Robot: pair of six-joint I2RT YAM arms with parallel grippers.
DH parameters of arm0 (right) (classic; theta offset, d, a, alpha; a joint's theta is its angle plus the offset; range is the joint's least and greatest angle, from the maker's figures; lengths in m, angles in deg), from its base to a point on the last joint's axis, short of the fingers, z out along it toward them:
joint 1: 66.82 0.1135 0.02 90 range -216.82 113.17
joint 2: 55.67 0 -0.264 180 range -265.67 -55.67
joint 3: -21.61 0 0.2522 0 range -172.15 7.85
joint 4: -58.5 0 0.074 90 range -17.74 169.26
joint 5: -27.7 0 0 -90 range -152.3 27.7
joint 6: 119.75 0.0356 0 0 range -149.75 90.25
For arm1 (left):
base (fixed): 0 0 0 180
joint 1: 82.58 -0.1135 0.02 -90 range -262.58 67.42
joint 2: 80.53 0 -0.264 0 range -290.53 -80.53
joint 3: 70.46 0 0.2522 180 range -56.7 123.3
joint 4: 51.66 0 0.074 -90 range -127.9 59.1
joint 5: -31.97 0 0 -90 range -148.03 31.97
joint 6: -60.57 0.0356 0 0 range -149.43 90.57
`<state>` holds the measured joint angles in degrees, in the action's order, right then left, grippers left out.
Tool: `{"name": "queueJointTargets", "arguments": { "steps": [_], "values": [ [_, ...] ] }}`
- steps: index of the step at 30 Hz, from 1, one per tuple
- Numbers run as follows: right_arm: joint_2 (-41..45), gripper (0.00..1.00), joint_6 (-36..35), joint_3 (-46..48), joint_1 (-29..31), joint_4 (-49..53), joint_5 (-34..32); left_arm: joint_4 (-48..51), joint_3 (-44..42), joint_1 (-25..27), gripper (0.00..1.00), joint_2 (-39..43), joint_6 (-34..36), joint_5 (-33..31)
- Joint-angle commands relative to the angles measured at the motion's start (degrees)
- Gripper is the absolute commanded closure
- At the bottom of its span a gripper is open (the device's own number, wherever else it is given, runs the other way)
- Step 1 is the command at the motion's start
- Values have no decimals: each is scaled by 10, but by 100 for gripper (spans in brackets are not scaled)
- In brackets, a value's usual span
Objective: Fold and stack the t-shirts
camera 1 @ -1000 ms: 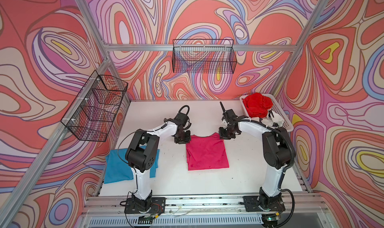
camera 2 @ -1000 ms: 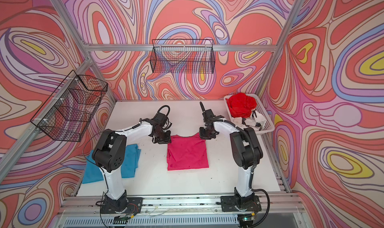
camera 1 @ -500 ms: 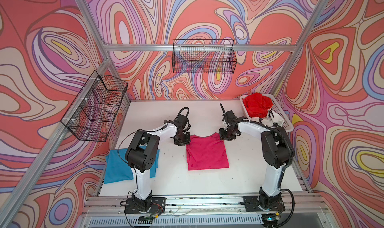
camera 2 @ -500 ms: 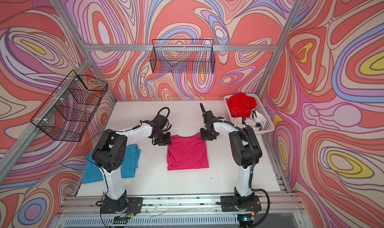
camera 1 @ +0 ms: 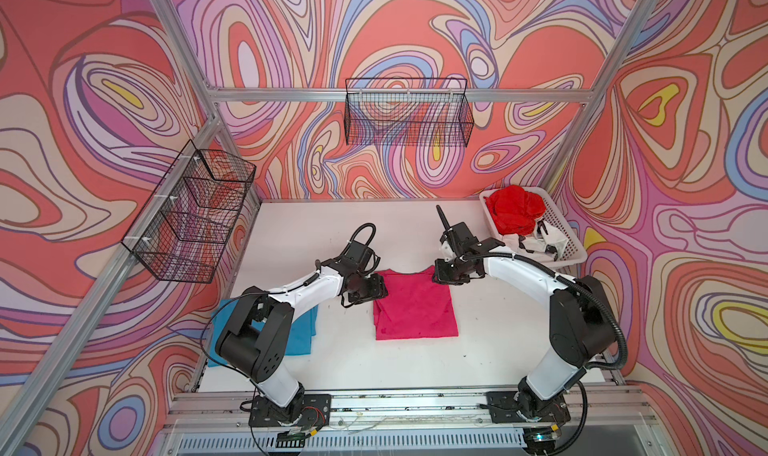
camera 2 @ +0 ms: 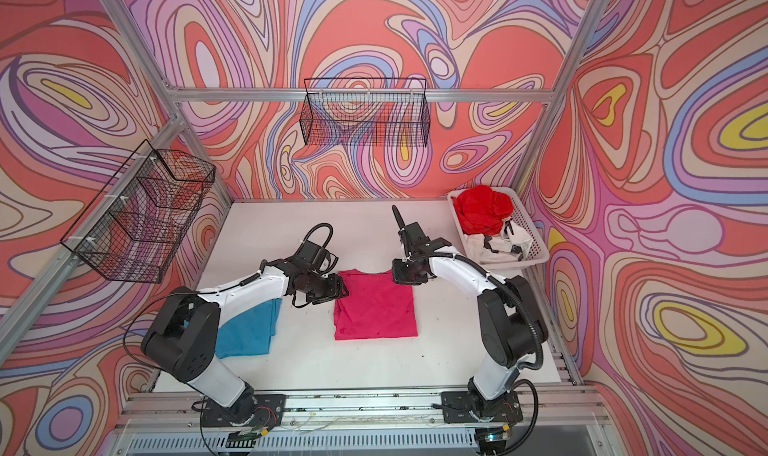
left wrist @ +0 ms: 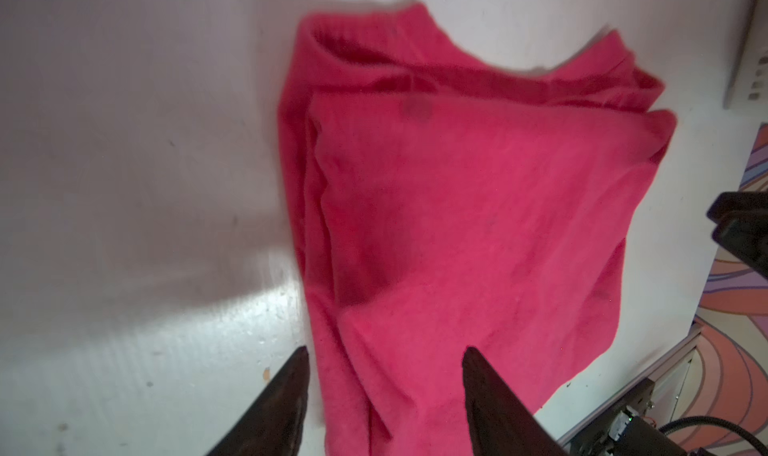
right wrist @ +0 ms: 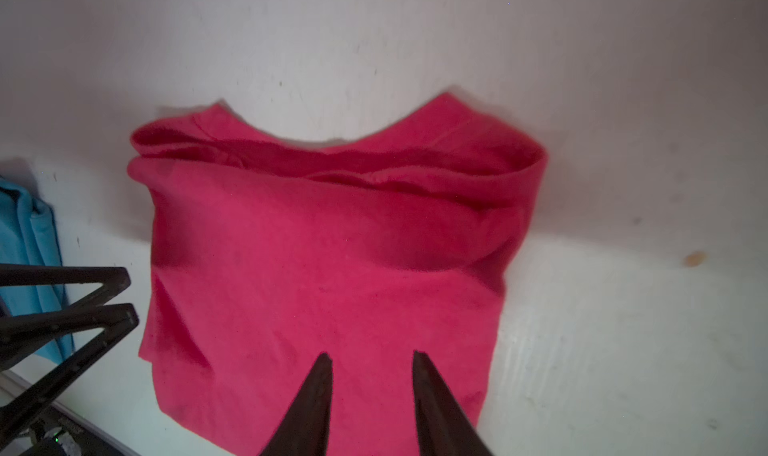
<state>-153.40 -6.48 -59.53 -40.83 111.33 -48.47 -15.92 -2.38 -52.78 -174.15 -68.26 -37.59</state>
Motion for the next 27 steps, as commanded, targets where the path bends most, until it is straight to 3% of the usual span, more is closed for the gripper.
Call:
{"name": "queueJointTargets", "arguments": {
  "steps": [1,5,10,16,27],
  "values": [
    [-13,65,20,42,1,-36,38,-42,-41,4,37,11,-47,14],
    [-40,65,5,73,1,-55,35,-47,-58,4,32,16,-50,-12],
    [-61,65,-1,95,1,-70,34,-79,-60,3,36,-9,-54,-26],
    [-61,65,0,106,0,-75,31,-101,-44,3,48,-66,-66,12],
    [-63,65,1,109,1,-81,36,-98,-57,8,74,-64,-65,18]
  ]
}}
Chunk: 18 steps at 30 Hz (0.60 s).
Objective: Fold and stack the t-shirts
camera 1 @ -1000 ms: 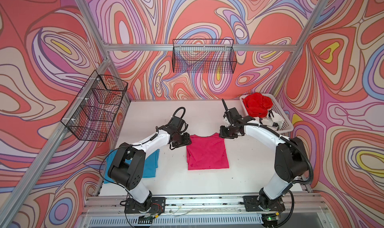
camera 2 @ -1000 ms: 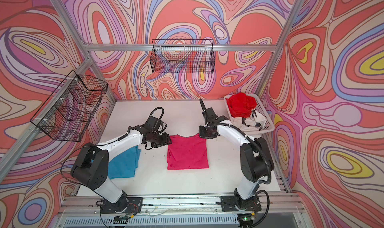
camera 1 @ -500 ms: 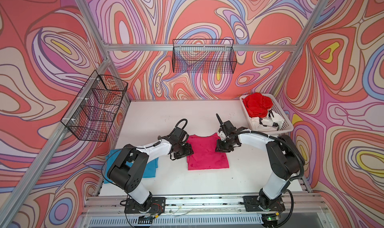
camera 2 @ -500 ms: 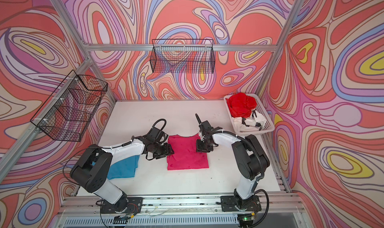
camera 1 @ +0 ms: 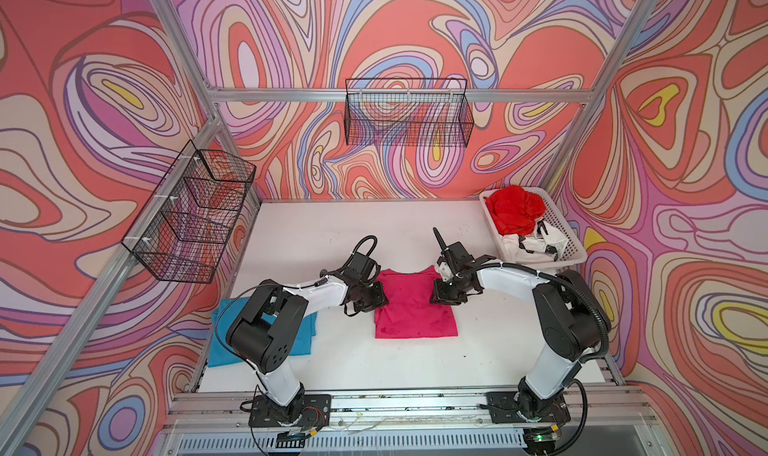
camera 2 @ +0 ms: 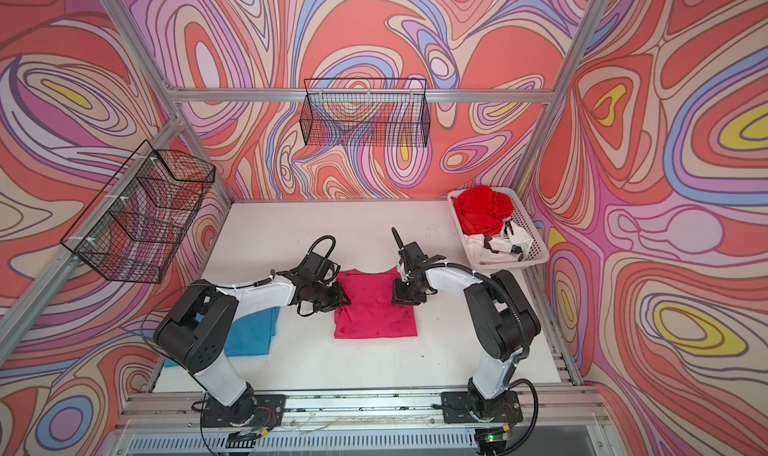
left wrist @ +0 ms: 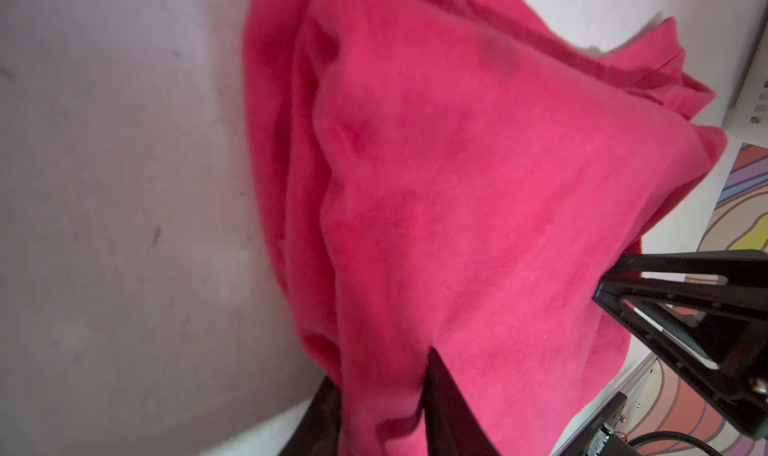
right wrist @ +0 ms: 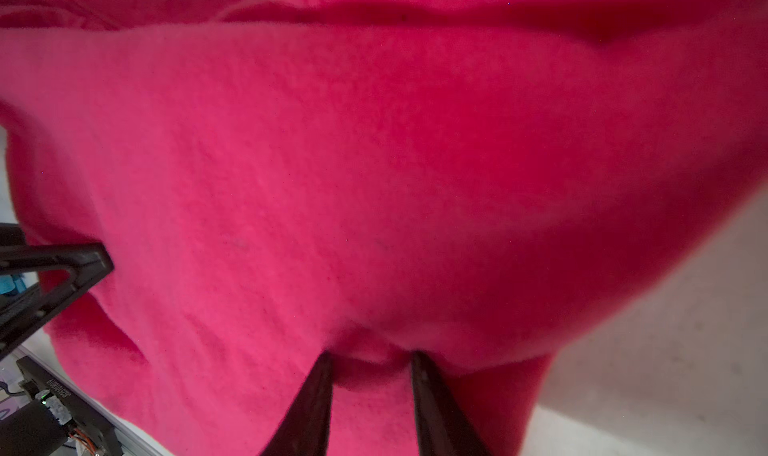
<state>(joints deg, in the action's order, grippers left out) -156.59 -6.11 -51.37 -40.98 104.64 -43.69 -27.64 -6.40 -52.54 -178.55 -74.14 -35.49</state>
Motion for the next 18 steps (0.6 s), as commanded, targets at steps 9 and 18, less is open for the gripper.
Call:
{"name": "queueJointTargets", "arguments": {
  "steps": [9,18],
  "values": [
    [-24,64,-5,8,2,-2,-12,35,12,12,100,-31,9,-1],
    [34,37,-13,-108,1,81,8,195,34,-23,100,63,84,-32]
  ]
}}
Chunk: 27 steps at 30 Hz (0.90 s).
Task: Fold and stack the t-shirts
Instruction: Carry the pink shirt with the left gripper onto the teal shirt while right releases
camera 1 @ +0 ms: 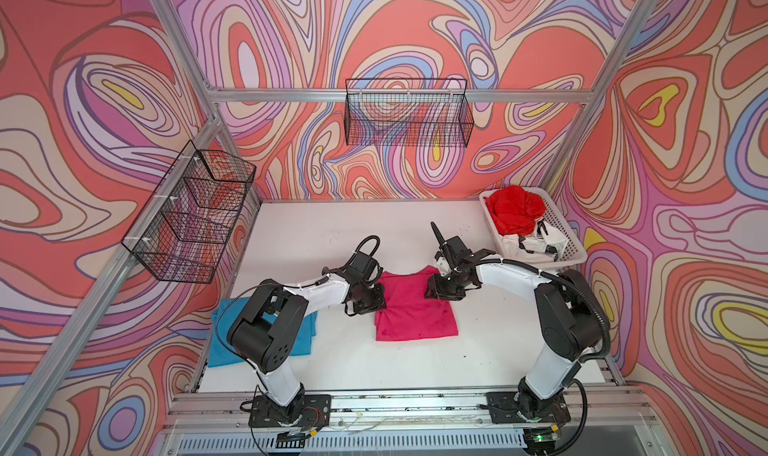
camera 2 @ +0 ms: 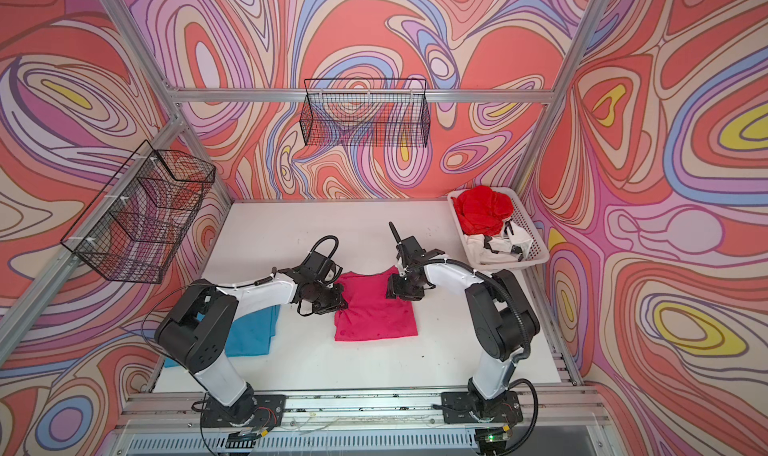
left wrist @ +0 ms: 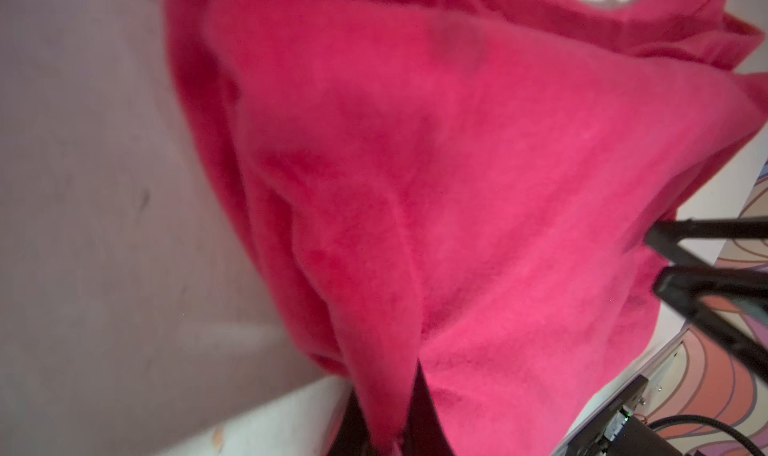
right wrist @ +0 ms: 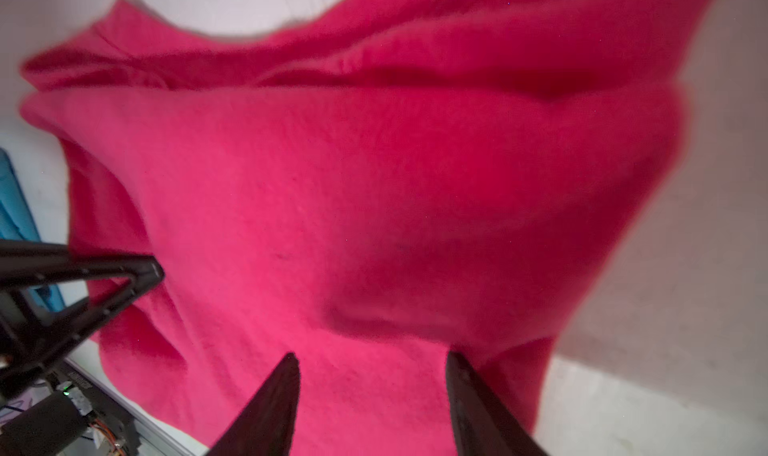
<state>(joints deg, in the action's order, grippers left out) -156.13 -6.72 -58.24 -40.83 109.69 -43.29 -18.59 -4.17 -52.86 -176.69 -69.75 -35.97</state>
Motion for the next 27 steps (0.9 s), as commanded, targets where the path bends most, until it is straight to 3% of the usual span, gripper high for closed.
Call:
{"name": "queueJointTargets", "arguments": {
  "steps": [1,12,22,27],
  "values": [
    [31,37,-9,-52,-1,37,6,125,11,-29,100,60,50,-34],
    [15,34,-15,-95,-2,40,21,417,88,-161,100,186,182,-125],
    [-1,34,-25,-116,-2,28,37,538,190,-270,100,189,234,-161],
    [-1,34,-25,-111,-1,13,48,582,255,-293,100,193,240,-178]
  ]
}}
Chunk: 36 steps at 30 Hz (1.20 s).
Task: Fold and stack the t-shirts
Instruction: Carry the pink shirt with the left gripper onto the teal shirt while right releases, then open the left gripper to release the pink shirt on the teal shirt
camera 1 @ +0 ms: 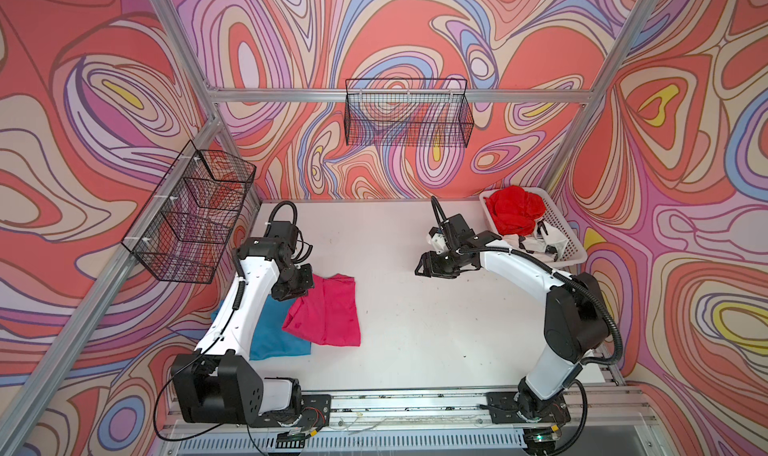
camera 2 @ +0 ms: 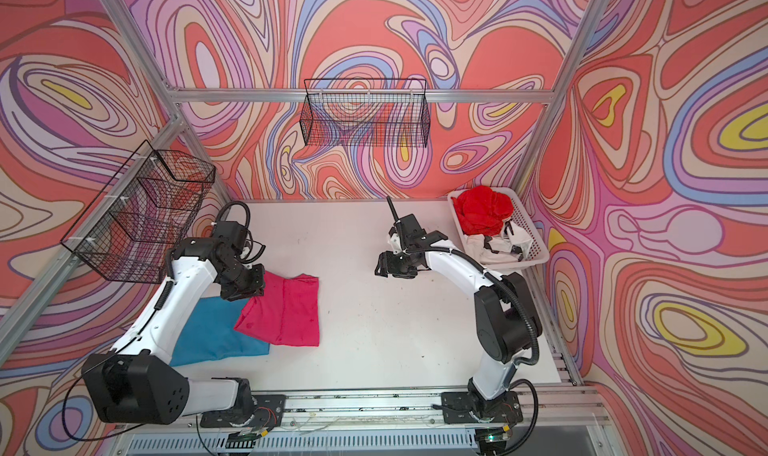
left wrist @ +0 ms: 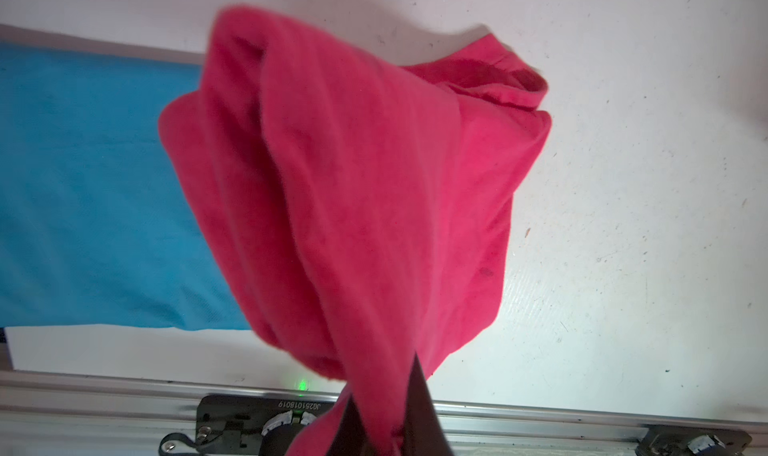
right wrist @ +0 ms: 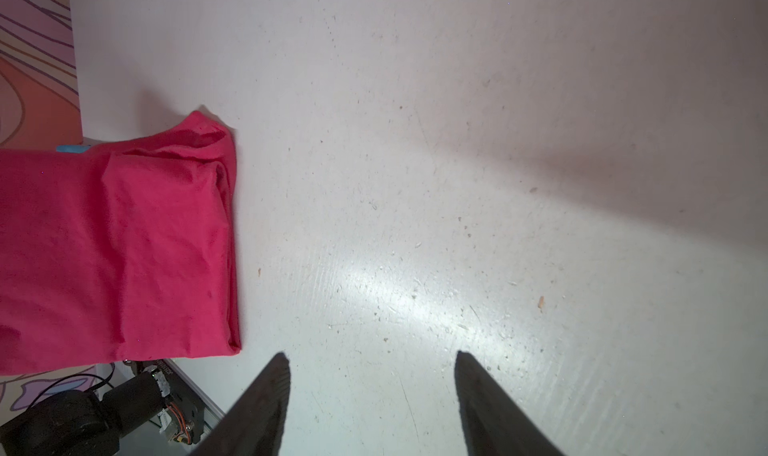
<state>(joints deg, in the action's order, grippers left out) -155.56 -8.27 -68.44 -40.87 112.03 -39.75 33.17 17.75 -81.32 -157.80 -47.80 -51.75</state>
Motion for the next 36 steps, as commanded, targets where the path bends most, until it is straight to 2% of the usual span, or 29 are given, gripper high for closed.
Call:
{"name": "queueJointTargets", "arguments": {
  "steps": [1,6,10,14,17,21,25,30,31,33,34,36],
  "values": [
    [-14,34,-10,-10,-2,-13,16,73,46,-11,100,5,19,-25],
    [-25,33,-21,-24,-7,-2,20,119,75,-27,100,8,19,-54],
    [-24,33,-28,-29,-18,5,27,147,93,-68,100,10,31,-76],
    [-27,33,-34,-37,-29,18,32,166,113,-78,100,10,28,-142],
    [-33,33,-40,-46,-35,28,39,146,103,-88,100,14,37,-164],
    [-48,33,-54,-64,-39,43,44,91,39,-112,100,-13,40,-196],
    [-49,33,-51,-63,-41,39,44,39,-5,-125,100,-36,30,-280],
    [-44,33,-47,-45,-41,31,47,-11,-37,-137,99,-64,27,-332],
    [-41,33,-45,-41,-41,28,47,-19,-44,-139,85,-70,26,-348],
    [-37,33,-40,-34,-40,23,48,-34,-54,-139,49,-78,25,-378],
    [-35,33,-39,-30,-41,20,49,-40,-57,-139,36,-79,25,-387],
    [-32,33,-36,-24,-41,18,49,-48,-59,-138,26,-70,24,-394]
  ]
}}
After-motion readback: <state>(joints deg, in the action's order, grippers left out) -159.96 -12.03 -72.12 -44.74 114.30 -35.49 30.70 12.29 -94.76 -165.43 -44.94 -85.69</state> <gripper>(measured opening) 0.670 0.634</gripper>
